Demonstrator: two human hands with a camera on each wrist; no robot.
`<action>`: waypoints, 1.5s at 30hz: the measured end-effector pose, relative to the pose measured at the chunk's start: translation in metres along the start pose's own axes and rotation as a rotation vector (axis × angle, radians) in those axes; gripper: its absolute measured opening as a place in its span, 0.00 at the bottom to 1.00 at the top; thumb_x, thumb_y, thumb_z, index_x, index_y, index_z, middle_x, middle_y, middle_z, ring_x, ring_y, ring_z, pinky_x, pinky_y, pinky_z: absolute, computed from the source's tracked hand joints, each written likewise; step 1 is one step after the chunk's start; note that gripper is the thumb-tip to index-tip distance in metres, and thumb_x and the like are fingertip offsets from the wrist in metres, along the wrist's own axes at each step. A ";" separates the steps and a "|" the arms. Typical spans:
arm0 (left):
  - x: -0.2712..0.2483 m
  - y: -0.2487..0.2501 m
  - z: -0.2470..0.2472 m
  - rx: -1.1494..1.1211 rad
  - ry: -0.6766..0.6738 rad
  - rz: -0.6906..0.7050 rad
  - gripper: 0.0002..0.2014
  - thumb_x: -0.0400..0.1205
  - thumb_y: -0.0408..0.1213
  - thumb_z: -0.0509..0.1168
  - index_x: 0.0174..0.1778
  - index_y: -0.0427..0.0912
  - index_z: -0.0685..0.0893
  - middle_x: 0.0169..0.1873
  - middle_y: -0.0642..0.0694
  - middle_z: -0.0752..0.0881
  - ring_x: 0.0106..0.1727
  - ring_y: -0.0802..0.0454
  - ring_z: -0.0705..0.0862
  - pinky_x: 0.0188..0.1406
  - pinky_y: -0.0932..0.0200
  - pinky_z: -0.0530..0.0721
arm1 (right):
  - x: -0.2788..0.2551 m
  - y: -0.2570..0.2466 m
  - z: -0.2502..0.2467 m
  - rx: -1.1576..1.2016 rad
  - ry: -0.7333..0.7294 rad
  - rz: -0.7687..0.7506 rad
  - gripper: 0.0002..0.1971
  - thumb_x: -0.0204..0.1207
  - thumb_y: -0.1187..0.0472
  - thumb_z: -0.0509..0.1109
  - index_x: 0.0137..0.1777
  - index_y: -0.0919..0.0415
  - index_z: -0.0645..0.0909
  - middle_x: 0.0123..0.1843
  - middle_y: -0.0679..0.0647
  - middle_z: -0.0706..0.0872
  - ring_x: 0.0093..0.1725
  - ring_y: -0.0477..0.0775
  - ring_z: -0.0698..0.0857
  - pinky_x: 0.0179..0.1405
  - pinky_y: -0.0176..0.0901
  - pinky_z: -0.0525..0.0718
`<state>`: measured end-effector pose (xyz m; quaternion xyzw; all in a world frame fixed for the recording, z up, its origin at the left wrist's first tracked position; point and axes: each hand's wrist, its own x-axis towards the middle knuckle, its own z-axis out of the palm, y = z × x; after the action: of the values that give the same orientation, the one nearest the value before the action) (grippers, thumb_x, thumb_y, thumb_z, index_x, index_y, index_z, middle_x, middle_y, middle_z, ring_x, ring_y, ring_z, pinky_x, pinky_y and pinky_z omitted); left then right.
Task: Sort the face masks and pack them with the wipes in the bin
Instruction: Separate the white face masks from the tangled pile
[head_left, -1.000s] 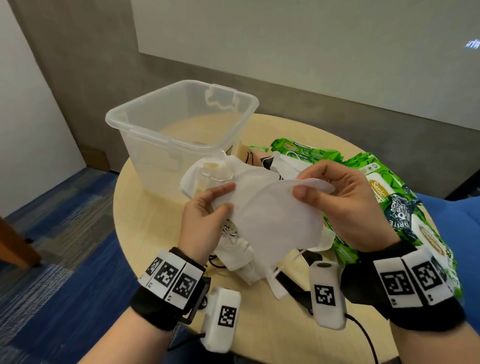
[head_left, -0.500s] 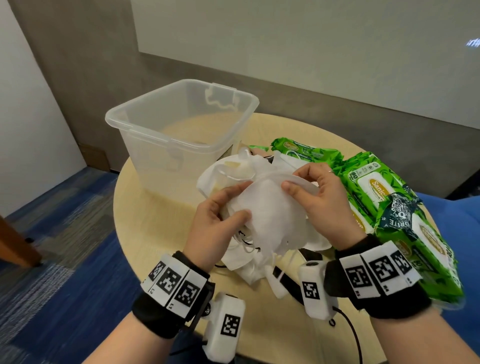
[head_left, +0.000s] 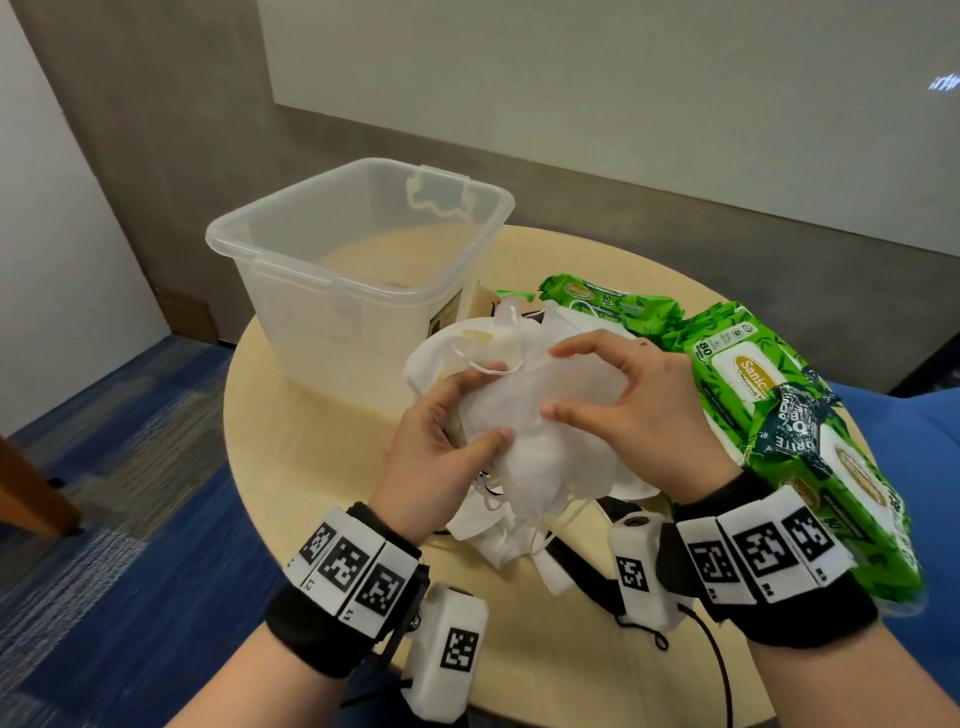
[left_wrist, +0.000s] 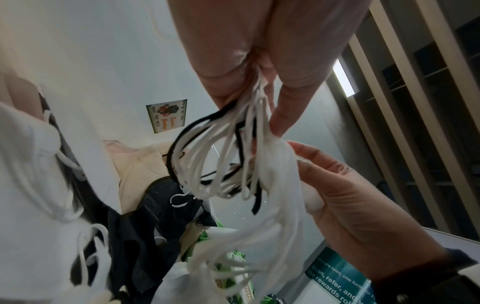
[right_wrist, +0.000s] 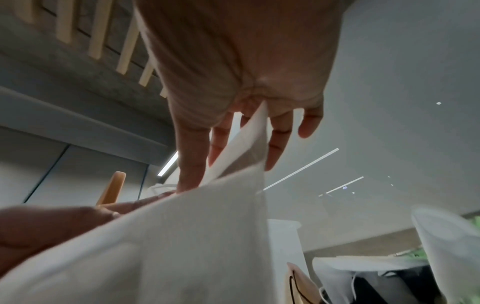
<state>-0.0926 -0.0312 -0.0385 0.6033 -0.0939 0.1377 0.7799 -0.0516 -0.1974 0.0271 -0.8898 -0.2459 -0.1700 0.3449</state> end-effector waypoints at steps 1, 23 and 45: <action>0.000 0.000 0.000 -0.004 -0.002 -0.007 0.20 0.74 0.18 0.68 0.56 0.44 0.82 0.51 0.60 0.87 0.55 0.60 0.85 0.48 0.64 0.85 | 0.000 -0.001 0.000 -0.093 -0.011 -0.017 0.18 0.57 0.44 0.79 0.47 0.40 0.82 0.46 0.40 0.86 0.54 0.52 0.80 0.56 0.50 0.66; 0.008 0.002 -0.012 -0.146 0.155 -0.092 0.16 0.75 0.27 0.62 0.55 0.47 0.84 0.56 0.47 0.86 0.57 0.54 0.83 0.53 0.64 0.83 | -0.006 0.012 -0.003 0.228 -0.218 -0.146 0.06 0.62 0.69 0.80 0.34 0.59 0.86 0.33 0.42 0.85 0.36 0.38 0.82 0.38 0.27 0.76; 0.003 0.004 -0.007 0.093 0.050 -0.114 0.28 0.58 0.19 0.80 0.52 0.45 0.84 0.51 0.57 0.87 0.52 0.68 0.85 0.49 0.70 0.82 | 0.000 0.027 0.001 0.050 -0.216 -0.435 0.07 0.72 0.62 0.71 0.45 0.59 0.90 0.57 0.51 0.87 0.45 0.45 0.83 0.46 0.41 0.81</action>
<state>-0.0910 -0.0227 -0.0353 0.6397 -0.0333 0.1124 0.7596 -0.0367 -0.2141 0.0118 -0.8202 -0.4711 -0.1379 0.2937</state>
